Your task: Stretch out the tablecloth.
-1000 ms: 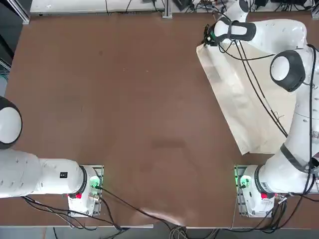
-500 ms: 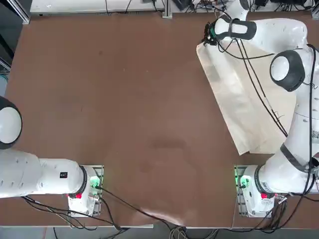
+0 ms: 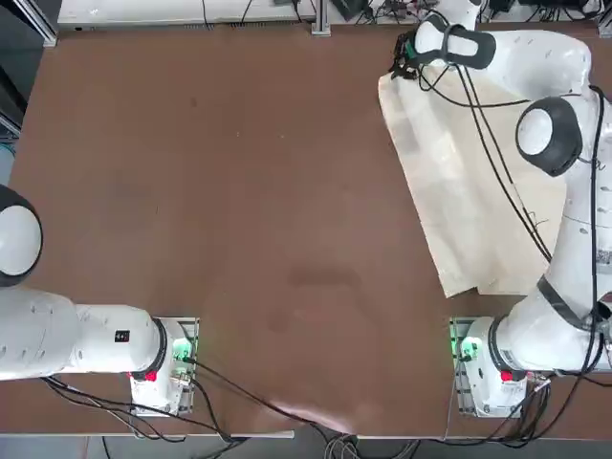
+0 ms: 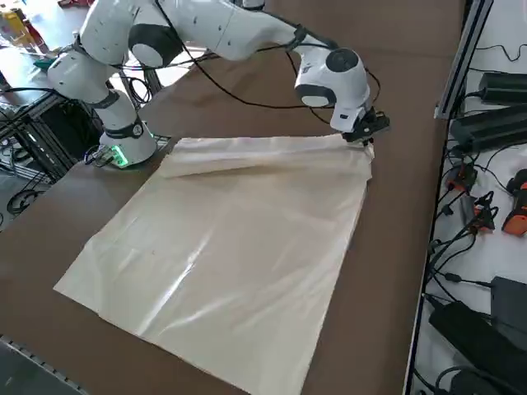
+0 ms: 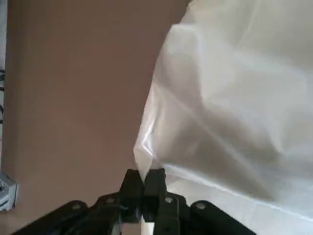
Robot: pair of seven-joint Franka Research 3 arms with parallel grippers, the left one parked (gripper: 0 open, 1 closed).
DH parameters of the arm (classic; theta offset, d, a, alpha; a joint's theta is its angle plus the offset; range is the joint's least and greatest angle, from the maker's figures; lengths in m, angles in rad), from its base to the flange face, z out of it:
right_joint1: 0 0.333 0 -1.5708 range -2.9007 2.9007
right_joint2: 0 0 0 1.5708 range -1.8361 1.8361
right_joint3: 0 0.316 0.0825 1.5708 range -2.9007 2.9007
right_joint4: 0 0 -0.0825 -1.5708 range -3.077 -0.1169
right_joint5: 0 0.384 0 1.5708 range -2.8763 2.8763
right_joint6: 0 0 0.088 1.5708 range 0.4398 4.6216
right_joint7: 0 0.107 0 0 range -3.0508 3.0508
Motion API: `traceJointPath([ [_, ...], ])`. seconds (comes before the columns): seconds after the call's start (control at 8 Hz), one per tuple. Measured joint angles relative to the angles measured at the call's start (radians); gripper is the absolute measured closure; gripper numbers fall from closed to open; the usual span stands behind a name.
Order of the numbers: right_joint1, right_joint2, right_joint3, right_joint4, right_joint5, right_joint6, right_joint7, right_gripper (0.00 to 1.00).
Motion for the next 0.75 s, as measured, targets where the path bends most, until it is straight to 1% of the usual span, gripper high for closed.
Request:
traceJointPath([
  [0.38, 0.025, 0.036, 0.000, 0.042, 0.000, 0.000, 0.077, 0.98],
  [0.75, 0.046, 0.070, 0.000, 0.107, 0.001, 0.000, 0.174, 0.98],
])
